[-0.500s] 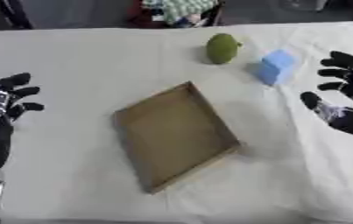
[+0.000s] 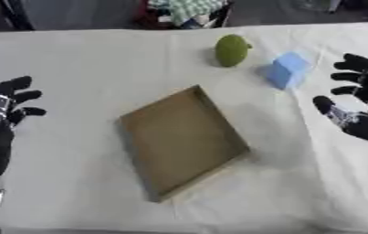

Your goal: Pick up objects on the table and place them in the box.

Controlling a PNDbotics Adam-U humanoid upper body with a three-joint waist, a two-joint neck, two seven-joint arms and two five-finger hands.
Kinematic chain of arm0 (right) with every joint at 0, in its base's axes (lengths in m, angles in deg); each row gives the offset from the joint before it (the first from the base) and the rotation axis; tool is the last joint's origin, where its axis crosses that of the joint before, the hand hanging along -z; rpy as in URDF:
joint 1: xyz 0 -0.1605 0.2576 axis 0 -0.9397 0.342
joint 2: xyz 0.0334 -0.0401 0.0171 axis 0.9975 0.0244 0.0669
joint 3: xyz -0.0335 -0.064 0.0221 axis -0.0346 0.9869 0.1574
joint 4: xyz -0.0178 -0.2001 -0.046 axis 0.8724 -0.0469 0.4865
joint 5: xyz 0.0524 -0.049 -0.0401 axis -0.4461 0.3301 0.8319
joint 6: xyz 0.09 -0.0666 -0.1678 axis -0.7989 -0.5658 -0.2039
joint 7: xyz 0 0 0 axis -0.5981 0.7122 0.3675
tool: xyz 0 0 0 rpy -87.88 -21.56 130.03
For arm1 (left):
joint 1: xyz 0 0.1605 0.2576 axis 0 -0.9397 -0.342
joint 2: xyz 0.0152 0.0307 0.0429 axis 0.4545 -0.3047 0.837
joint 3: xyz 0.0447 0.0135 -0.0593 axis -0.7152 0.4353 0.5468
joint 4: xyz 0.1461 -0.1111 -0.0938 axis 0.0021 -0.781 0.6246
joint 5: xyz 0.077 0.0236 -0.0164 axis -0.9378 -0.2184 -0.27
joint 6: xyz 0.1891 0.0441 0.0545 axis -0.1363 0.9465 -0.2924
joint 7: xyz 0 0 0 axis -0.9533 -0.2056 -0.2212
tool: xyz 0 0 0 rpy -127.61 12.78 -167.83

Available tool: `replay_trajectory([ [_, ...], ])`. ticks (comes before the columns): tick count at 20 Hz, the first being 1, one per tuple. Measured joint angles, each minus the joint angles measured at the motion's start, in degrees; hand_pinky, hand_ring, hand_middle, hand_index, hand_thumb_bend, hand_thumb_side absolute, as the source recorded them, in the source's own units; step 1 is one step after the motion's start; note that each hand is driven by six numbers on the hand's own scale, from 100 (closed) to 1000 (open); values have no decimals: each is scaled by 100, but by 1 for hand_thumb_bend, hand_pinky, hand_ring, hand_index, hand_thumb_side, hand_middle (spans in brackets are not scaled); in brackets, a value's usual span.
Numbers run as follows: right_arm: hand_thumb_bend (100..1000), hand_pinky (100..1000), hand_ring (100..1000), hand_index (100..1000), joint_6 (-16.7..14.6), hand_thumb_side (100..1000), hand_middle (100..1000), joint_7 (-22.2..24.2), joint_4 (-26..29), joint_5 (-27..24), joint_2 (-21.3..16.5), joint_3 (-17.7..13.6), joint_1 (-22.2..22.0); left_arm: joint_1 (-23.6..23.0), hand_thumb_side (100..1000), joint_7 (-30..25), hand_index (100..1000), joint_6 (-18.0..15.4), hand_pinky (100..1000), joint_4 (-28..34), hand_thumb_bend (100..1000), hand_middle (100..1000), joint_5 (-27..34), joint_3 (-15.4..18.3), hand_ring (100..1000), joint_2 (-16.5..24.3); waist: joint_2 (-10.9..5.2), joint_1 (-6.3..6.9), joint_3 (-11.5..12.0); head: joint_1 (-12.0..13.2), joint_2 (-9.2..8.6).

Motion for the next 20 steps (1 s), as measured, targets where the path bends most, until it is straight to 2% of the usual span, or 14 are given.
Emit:
replay_trajectory([
  [1,511,686,806,913,5,299,807,-4,0,0,-8,1,2,0,713,0,730,0,605,0,100,793,0,0,747,0,0,0,0,0,0],
  [2,458,687,805,914,9,356,807,-8,0,0,-34,2,7,0,713,0,730,0,605,0,100,793,0,0,747,0,0,0,2,0,0],
  [3,506,687,804,914,14,304,808,-12,0,0,-75,2,20,0,714,0,730,0,605,0,100,793,0,0,747,0,0,-1,4,0,0],
  [8,491,687,798,916,16,301,809,-20,-16,-44,-484,31,186,0,714,-2,730,2,606,0,100,793,0,-1,747,1,-11,-15,18,0,0],
  [14,473,691,793,924,-8,299,810,-43,-326,-188,-1234,198,589,-2,714,-10,731,10,606,-1,100,793,0,-3,747,3,-35,-19,44,0,1],
  [20,459,705,802,937,-40,301,823,76,-943,-473,-2063,488,1143,-9,715,-17,731,15,606,-5,100,793,0,-8,747,5,-45,-47,83,-8,1],
])
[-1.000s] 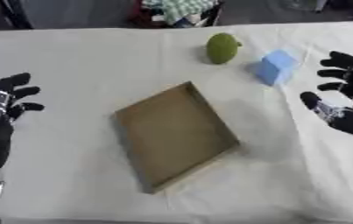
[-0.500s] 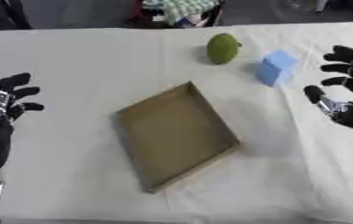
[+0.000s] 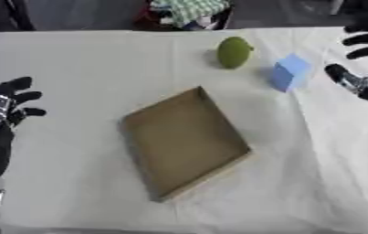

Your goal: Pick up objects on the table and place them in the box.

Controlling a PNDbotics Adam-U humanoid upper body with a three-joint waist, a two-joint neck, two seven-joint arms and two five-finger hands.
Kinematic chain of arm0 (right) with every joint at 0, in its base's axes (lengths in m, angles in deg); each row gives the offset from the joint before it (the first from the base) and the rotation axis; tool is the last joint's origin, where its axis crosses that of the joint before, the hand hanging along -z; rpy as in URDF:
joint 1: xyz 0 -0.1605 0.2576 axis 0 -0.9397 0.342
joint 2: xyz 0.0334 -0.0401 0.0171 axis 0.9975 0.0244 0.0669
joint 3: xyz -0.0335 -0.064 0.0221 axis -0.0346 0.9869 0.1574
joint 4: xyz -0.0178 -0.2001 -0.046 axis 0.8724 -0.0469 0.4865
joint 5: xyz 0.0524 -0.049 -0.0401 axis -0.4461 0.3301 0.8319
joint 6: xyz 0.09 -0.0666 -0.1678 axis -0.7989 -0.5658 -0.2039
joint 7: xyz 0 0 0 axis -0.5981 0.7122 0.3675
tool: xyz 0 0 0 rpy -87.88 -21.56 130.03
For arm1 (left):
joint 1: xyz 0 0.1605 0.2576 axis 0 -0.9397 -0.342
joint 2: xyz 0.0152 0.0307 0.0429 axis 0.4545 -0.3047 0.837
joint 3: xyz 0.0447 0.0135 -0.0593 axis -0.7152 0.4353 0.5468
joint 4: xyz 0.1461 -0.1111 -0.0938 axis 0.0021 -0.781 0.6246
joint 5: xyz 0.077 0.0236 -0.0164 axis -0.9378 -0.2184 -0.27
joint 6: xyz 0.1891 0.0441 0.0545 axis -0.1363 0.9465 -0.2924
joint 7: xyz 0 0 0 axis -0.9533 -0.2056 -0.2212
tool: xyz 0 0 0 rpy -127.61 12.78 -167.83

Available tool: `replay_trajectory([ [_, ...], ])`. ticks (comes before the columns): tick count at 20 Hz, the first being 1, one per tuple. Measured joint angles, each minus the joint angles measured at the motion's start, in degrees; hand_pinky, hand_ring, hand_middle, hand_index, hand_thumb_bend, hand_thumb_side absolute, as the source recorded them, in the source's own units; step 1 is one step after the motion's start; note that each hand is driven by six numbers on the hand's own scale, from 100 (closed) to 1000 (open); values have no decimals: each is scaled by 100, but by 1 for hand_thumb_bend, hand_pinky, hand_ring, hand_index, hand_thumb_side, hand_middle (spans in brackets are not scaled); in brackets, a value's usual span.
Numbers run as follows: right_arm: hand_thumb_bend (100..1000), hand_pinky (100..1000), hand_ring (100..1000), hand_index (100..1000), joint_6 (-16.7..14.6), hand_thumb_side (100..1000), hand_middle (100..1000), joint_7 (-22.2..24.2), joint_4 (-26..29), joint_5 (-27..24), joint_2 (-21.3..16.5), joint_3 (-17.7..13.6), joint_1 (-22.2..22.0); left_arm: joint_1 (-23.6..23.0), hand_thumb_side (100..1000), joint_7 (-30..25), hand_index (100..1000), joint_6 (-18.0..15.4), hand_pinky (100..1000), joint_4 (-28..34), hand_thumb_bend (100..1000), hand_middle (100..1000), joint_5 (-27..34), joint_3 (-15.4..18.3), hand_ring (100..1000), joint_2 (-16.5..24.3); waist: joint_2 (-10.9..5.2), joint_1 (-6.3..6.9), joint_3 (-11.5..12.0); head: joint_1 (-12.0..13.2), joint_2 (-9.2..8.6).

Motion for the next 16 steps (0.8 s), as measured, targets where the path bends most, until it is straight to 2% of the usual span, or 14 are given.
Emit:
replay_trajectory([
  [5,458,709,808,943,-19,292,832,356,-624,-80,-416,332,558,-10,717,-27,731,13,606,-29,100,793,0,-33,747,0,-22,-2,33,-49,0],
  [11,465,711,811,946,197,283,834,747,-1543,-19,-459,583,1263,-42,717,-46,732,22,606,-34,100,793,7,-65,747,0,-34,1,79,-90,1],
  [14,447,714,814,949,243,273,837,853,-2049,70,-397,638,1586,-44,718,-53,732,26,606,-35,100,793,8,-68,747,0,-41,8,82,-96,1],
  [16,471,716,815,950,238,282,838,921,-2389,136,-322,677,1776,-44,718,-65,732,26,607,-35,100,793,8,-71,747,0,-57,9,90,-107,1],
])
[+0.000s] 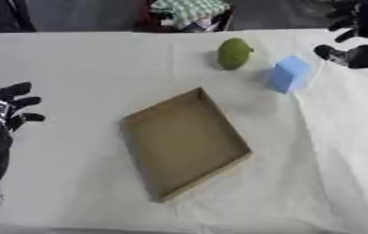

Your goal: Pick up objects on the table and place them in the box.

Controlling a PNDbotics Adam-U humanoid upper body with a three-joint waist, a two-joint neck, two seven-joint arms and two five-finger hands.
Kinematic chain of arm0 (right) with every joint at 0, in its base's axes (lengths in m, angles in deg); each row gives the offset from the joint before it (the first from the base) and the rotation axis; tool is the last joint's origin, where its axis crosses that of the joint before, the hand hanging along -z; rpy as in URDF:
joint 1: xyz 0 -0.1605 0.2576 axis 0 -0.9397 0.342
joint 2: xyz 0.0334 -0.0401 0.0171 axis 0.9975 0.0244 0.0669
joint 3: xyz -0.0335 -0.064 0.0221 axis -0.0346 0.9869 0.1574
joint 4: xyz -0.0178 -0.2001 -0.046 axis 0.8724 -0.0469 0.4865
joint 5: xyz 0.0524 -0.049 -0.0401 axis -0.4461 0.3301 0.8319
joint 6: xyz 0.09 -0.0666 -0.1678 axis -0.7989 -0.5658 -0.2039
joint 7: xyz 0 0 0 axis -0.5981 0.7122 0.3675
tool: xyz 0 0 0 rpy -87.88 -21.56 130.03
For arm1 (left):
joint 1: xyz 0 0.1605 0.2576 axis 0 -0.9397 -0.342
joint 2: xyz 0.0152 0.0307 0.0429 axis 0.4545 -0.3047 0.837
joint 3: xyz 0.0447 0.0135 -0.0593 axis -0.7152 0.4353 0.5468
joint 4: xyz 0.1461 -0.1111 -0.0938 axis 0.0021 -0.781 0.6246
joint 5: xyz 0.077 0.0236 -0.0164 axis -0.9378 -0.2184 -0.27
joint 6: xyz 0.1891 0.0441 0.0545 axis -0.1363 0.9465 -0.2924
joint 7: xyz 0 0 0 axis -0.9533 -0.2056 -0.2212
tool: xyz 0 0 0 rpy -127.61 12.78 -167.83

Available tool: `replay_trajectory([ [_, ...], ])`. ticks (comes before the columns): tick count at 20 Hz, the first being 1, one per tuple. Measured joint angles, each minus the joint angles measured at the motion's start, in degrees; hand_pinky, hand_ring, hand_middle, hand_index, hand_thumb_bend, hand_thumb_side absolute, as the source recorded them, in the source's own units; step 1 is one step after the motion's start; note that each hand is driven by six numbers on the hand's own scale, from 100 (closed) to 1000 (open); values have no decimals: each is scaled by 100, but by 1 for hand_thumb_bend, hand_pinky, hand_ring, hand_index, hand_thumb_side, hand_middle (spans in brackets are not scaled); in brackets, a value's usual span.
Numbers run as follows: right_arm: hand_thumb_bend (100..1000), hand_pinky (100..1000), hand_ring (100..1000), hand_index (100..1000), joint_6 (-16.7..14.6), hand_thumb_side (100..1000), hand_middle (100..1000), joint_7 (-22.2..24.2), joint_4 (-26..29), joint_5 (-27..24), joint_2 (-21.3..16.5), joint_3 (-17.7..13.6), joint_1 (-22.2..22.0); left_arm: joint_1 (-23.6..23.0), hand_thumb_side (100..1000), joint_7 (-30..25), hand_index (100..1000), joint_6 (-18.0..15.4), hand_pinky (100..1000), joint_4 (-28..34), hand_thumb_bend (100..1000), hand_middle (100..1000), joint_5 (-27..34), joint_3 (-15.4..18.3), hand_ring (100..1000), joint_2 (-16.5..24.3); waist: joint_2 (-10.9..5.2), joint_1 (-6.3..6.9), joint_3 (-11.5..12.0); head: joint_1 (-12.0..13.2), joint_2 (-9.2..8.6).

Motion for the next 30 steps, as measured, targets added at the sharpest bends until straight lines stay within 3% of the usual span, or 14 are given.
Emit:
replay_trajectory([
  [8,472,723,821,955,-188,282,842,194,-1256,496,317,79,600,-13,718,-20,732,-11,607,-30,100,793,2,-30,747,0,-14,5,33,-39,0],
  [15,479,722,820,956,-359,285,841,136,-2092,851,562,46,836,-24,718,-33,732,-2,607,-31,100,794,9,-31,747,0,-31,25,59,-40,0],
  [20,481,724,822,956,-447,294,841,120,-2320,1006,631,36,867,-24,719,-42,732,5,608,-31,100,794,14,-31,748,0,-41,28,59,-40,0],
  [30,481,725,822,956,-526,307,840,183,-2274,1101,677,74,867,-24,720,-47,733,6,608,-32,100,794,14,-31,748,0,-42,42,56,-42,0],
])
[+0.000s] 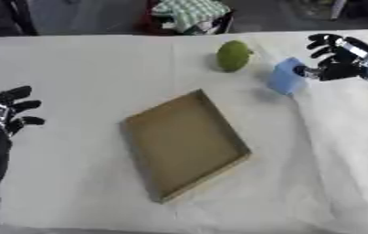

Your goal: Pick up objects on the table and place them in the box.

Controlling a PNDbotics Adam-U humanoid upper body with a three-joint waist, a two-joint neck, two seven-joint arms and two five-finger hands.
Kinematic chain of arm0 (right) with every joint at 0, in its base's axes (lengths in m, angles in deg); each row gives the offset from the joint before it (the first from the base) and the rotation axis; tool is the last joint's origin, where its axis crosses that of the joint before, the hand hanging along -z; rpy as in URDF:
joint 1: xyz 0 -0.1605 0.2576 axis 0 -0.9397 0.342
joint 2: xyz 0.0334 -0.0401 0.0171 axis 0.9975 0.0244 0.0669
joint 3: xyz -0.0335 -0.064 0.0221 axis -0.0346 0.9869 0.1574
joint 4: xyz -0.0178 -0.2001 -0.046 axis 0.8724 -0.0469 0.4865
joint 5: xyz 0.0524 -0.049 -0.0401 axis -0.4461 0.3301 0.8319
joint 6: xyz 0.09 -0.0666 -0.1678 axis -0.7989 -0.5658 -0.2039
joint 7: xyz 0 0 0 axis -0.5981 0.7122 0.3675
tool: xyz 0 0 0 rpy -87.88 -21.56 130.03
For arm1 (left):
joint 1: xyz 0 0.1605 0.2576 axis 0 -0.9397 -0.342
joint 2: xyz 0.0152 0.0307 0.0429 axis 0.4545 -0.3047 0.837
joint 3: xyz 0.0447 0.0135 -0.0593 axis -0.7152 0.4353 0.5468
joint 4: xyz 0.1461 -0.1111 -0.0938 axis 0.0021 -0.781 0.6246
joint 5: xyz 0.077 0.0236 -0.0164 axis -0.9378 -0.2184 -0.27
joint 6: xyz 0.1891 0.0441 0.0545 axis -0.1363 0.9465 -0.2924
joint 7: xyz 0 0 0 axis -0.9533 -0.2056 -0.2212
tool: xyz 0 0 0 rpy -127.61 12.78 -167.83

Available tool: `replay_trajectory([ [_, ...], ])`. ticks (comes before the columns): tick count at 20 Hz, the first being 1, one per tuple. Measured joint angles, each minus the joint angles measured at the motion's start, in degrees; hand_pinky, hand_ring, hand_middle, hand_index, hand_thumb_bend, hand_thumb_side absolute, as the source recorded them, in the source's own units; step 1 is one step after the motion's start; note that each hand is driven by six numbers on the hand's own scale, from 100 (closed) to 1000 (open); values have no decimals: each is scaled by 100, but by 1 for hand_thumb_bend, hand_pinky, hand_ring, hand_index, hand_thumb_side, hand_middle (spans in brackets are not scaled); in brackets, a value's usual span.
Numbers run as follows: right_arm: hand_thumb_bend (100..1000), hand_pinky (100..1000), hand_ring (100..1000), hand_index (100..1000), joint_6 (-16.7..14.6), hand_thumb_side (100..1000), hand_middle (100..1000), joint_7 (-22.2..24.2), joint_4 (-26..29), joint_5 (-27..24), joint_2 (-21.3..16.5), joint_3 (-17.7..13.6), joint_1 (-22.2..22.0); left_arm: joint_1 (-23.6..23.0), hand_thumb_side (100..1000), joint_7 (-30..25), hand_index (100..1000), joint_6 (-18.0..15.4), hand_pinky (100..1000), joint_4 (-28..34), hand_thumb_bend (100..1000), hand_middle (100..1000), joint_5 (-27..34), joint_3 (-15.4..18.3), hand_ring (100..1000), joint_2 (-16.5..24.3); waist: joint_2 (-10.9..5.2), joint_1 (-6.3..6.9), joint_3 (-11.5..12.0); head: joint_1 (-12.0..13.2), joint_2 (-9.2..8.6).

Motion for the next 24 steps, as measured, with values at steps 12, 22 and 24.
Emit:
replay_trajectory([
  [12,462,735,827,960,-54,305,841,167,138,205,79,140,9,0,721,-12,733,-9,609,-1,100,794,0,-1,747,0,0,-10,8,-23,0],
  [22,444,745,831,960,-129,294,841,273,-10,697,162,177,73,0,723,-15,733,-10,610,-3,100,794,0,-1,747,0,-2,-18,26,-40,0],
  [24,440,746,831,961,-140,293,839,253,-55,836,179,177,99,0,723,-15,733,-10,610,-3,100,794,1,-1,747,0,-3,-19,29,-40,0],
])
